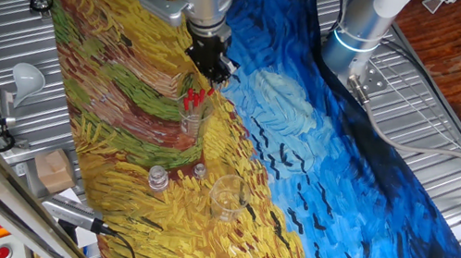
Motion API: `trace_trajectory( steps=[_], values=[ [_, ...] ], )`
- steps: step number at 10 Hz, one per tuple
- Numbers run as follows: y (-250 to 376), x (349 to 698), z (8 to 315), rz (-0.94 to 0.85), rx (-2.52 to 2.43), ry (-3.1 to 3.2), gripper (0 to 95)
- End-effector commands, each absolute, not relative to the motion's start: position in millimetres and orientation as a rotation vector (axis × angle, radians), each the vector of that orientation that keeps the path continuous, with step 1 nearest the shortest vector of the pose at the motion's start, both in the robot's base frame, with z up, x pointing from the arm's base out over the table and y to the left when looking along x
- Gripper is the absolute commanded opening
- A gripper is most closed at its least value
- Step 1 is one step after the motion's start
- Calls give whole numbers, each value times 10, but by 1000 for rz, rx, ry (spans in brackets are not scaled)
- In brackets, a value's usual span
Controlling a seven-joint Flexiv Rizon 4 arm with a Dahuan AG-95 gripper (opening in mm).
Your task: Transfer liquid using a dropper
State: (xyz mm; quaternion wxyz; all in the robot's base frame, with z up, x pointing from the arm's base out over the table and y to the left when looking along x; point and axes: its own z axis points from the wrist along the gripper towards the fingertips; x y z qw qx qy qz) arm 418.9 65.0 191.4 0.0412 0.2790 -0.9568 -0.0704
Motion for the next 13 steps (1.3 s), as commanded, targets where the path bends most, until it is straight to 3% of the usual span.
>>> trace_trajectory(
  steps=[1,13],
  values=[
    [649,4186,1907,-217,841,-2927,0],
    [659,4162,1940,-206,835,-2912,0]
  ],
)
